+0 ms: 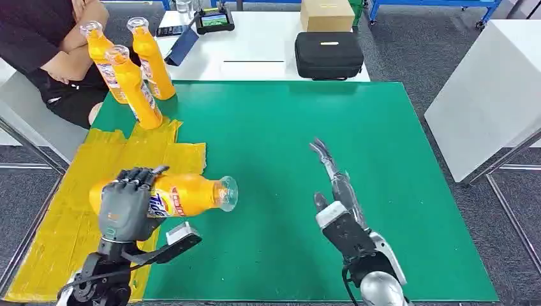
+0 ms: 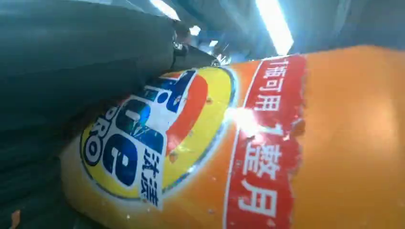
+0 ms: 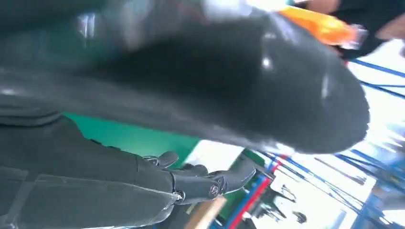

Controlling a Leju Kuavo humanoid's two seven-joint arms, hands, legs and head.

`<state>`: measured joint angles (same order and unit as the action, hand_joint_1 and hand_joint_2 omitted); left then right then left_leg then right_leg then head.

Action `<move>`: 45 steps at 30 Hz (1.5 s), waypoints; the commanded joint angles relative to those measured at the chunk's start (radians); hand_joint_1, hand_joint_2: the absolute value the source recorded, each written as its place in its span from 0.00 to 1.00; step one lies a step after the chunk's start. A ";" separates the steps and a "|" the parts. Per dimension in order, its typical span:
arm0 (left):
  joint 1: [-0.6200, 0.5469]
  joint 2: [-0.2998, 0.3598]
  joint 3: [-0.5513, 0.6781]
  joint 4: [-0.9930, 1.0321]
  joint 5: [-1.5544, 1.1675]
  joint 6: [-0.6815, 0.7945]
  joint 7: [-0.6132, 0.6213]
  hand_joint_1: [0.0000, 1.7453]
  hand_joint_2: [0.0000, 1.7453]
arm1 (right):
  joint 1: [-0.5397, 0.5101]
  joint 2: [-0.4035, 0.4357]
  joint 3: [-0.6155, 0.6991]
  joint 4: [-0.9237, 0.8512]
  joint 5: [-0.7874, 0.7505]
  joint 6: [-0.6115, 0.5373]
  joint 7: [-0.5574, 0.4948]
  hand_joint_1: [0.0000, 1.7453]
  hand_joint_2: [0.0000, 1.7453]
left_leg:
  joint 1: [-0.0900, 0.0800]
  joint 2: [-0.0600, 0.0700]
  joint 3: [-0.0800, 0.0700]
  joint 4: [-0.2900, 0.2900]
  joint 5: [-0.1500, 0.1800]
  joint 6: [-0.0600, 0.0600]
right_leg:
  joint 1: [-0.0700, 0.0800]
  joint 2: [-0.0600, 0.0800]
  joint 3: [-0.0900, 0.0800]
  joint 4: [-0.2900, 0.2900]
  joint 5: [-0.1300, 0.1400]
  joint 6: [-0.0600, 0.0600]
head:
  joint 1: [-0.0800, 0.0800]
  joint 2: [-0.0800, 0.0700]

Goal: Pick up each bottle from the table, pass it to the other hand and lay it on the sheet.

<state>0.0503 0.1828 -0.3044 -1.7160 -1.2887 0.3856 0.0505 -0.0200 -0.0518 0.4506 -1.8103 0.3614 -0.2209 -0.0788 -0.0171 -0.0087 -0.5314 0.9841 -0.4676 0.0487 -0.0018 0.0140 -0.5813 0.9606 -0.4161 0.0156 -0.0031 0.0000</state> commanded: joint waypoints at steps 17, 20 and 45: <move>-0.111 0.084 -0.061 0.596 -0.061 -0.009 0.095 1.00 1.00 | 0.087 -0.097 -0.016 -0.084 -0.041 -0.029 -0.026 0.00 0.00 | 0.001 0.000 0.004 -0.001 0.000 -0.003 | 0.001 -0.001 0.006 -0.001 0.000 0.000 | 0.000 0.000; -0.101 0.077 -0.046 0.561 -0.058 0.024 0.088 0.00 0.00 | 0.101 -0.113 -0.007 -0.084 -0.047 -0.045 -0.032 0.00 0.00 | 0.001 0.001 0.005 -0.002 0.000 -0.003 | 0.000 0.000 0.008 -0.001 0.000 0.000 | 0.000 0.000; -0.024 0.102 -0.039 0.277 0.096 0.105 0.013 0.00 0.00 | 0.117 -0.151 0.041 -0.075 -0.066 -0.108 -0.034 0.00 0.00 | 0.003 0.000 0.003 0.001 -0.001 -0.005 | 0.002 -0.002 0.005 0.000 -0.001 0.000 | 0.000 0.000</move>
<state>-0.0019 0.2571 -0.3368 -1.2894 -1.3081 0.4570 0.1133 0.0988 -0.1766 0.4528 -1.9089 0.3037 -0.2995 -0.1110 -0.0161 -0.0100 -0.5302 0.9838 -0.4667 0.0482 -0.0015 0.0132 -0.5788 0.9612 -0.4159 0.0154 -0.0027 0.0000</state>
